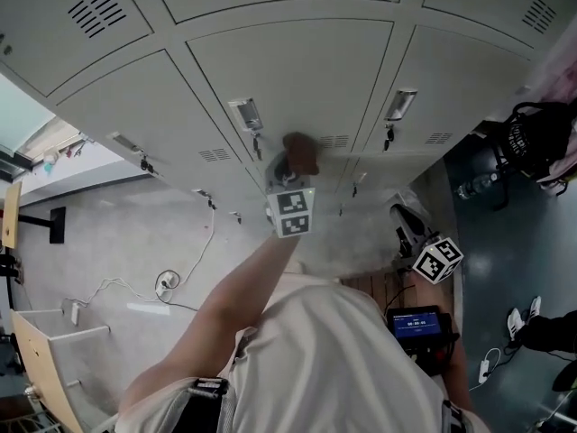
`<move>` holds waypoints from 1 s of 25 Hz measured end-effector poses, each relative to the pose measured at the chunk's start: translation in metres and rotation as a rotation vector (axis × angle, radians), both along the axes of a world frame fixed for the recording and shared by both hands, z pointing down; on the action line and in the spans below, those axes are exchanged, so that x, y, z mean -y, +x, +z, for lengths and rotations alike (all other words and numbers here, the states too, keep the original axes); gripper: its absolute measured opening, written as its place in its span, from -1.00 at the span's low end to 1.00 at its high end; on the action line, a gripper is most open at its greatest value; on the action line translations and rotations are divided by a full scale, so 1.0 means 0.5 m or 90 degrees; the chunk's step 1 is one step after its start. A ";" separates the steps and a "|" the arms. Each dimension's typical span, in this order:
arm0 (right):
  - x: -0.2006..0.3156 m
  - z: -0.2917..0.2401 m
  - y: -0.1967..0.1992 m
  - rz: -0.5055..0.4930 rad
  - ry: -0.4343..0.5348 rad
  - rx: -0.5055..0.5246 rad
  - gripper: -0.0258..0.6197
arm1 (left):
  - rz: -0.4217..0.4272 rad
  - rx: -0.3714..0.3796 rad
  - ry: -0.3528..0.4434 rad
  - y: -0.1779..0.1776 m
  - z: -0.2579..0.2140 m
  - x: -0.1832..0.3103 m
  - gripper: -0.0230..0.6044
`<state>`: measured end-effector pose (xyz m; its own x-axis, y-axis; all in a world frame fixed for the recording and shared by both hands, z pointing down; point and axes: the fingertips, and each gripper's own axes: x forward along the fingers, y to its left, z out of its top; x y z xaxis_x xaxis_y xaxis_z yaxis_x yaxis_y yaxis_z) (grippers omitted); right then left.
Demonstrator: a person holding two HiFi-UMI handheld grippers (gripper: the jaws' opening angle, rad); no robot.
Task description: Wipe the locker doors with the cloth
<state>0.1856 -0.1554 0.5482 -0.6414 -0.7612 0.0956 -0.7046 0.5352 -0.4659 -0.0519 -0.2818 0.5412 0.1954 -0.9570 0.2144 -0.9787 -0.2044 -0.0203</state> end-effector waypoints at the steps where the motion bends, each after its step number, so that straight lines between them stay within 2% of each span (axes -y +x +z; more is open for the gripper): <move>1: 0.004 0.001 -0.015 -0.010 0.000 0.002 -0.85 | -0.037 0.001 -0.018 -0.054 0.022 -0.007 -0.69; 4: 0.018 0.000 -0.057 -0.035 0.005 0.002 -0.85 | -0.114 0.014 -0.033 -0.199 0.049 -0.028 -0.70; 6: 0.028 -0.002 -0.079 -0.048 0.007 -0.001 -0.85 | -0.129 0.028 -0.011 -0.263 0.028 -0.036 -0.70; 8: 0.036 -0.003 -0.097 -0.055 0.007 0.000 -0.85 | -0.124 0.046 0.022 -0.296 -0.015 -0.041 -0.70; 10: 0.041 -0.003 -0.109 -0.059 0.007 0.001 -0.85 | -0.098 0.068 0.067 -0.298 -0.077 -0.046 -0.70; 13: 0.044 -0.004 -0.117 -0.056 0.005 0.008 -0.85 | -0.036 0.118 0.153 -0.255 -0.185 -0.053 -0.70; 16: 0.040 -0.004 -0.117 -0.050 0.002 0.013 -0.85 | -0.013 0.188 0.184 -0.222 -0.215 -0.039 -0.70; 18: 0.033 -0.004 -0.113 -0.044 0.002 0.016 -0.85 | -0.019 0.201 0.180 -0.223 -0.192 -0.032 -0.70; 20: 0.026 -0.004 -0.102 -0.037 0.002 0.018 -0.85 | -0.023 0.195 0.152 -0.226 -0.147 -0.029 -0.70; 22: 0.020 -0.001 -0.082 -0.023 -0.002 0.020 -0.85 | -0.018 0.166 0.093 -0.219 -0.081 -0.025 -0.70; 25: 0.005 0.005 -0.056 -0.004 -0.011 0.023 -0.85 | 0.024 0.098 -0.002 -0.165 0.007 -0.024 -0.70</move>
